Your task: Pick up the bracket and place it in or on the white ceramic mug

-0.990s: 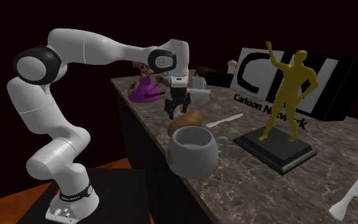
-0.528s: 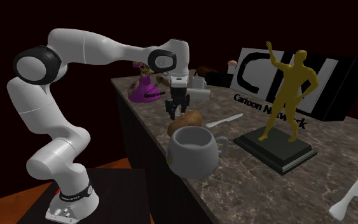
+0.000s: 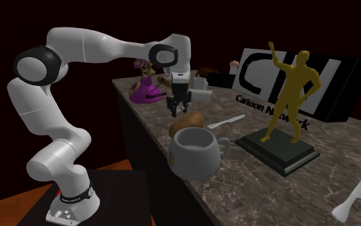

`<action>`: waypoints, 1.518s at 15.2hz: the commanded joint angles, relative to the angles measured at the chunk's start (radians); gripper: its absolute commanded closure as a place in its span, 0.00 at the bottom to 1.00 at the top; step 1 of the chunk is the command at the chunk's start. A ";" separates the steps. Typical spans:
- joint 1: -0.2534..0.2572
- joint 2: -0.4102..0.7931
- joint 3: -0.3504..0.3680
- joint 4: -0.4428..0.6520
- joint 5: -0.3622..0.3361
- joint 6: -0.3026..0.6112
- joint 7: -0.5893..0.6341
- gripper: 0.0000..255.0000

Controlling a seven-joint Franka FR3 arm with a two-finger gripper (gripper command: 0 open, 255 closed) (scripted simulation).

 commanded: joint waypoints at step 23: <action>-0.004 0.107 0.013 0.437 -0.049 -0.341 0.042 1.00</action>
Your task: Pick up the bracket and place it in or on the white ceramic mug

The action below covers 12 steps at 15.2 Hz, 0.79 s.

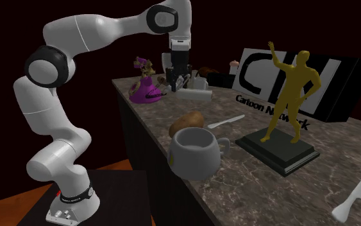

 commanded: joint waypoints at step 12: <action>-0.079 0.009 -0.098 0.064 -0.015 -0.061 -0.176 1.00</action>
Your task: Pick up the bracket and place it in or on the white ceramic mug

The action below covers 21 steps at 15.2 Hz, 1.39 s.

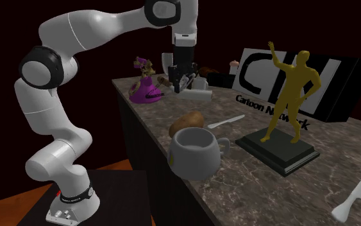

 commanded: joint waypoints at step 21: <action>-0.197 0.142 -0.219 0.070 -0.059 0.063 -0.429 1.00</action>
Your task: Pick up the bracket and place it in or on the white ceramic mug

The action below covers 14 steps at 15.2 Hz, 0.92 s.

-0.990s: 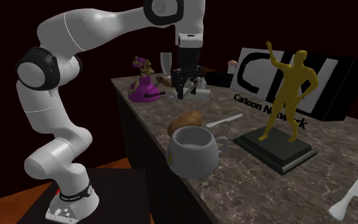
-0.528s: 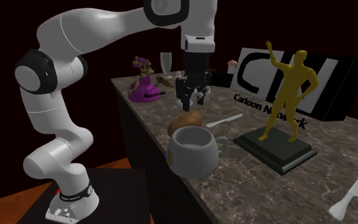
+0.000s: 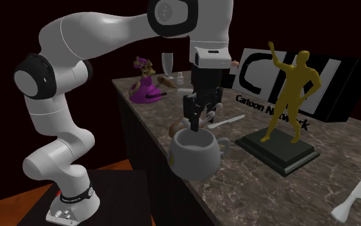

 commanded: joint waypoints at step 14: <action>-0.006 -0.048 -0.004 -0.160 0.010 0.113 -0.007 1.00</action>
